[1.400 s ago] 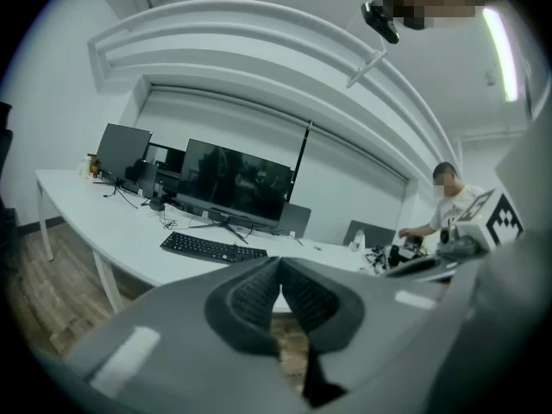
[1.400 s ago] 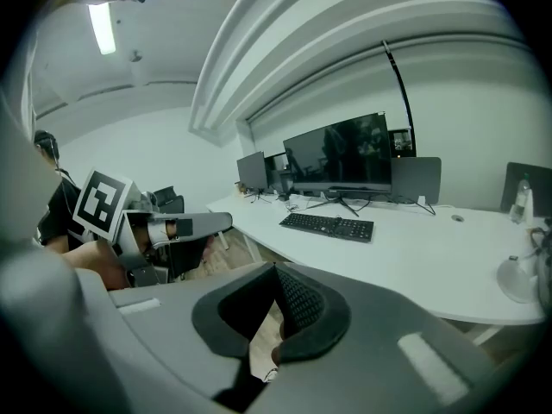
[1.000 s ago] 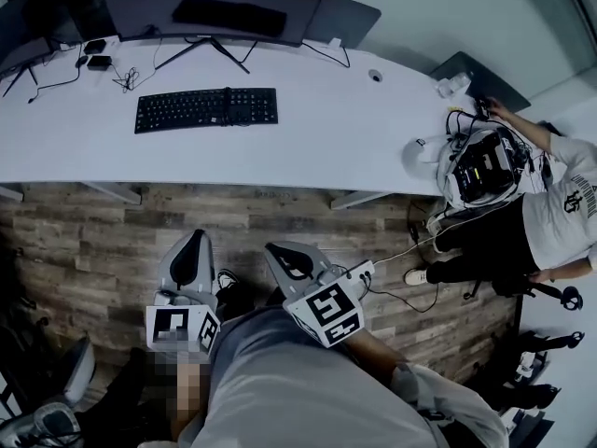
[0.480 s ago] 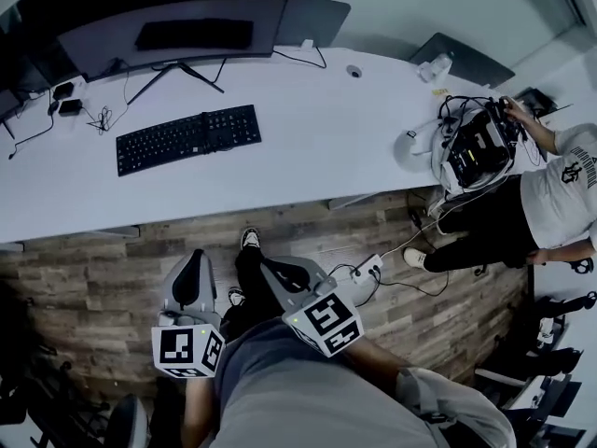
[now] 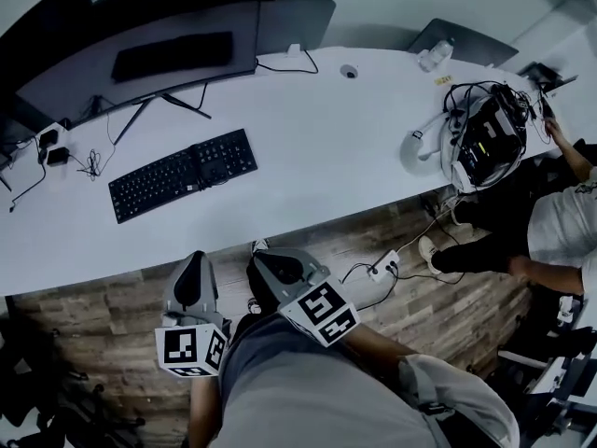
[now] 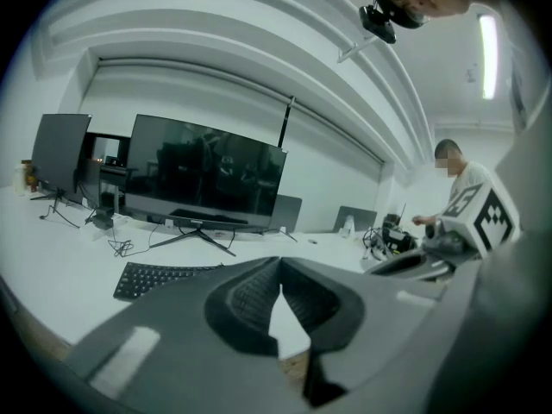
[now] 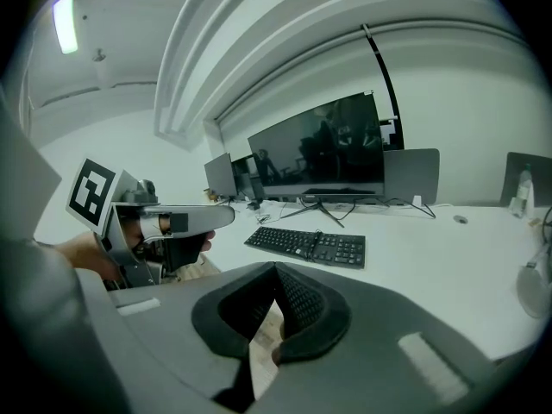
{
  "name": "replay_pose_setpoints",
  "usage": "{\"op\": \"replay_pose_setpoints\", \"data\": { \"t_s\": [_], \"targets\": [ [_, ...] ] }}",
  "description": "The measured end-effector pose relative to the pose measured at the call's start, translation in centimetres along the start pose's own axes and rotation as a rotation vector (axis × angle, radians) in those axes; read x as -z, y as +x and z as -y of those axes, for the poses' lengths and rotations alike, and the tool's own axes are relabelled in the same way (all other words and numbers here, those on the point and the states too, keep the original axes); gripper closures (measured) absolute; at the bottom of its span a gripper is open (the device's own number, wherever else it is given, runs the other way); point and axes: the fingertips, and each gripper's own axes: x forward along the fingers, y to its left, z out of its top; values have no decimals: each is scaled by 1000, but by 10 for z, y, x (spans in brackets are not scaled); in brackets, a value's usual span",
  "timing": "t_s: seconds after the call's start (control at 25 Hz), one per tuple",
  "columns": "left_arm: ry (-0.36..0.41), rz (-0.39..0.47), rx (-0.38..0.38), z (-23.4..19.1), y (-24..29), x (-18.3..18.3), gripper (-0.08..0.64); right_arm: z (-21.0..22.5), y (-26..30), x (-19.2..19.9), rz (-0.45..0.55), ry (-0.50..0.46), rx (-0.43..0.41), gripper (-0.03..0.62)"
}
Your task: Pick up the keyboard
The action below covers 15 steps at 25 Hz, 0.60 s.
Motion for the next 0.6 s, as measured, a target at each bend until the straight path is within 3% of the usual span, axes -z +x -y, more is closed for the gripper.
{"op": "replay_pose_setpoints", "data": {
  "t_s": [0.28, 0.6],
  "targets": [
    [9, -56, 42, -23, 66, -12, 560, 59, 39, -22, -10, 62, 48, 591],
    [90, -112, 81, -30, 127, -23, 560, 104, 62, -41, 20, 121, 62, 591]
  ]
}}
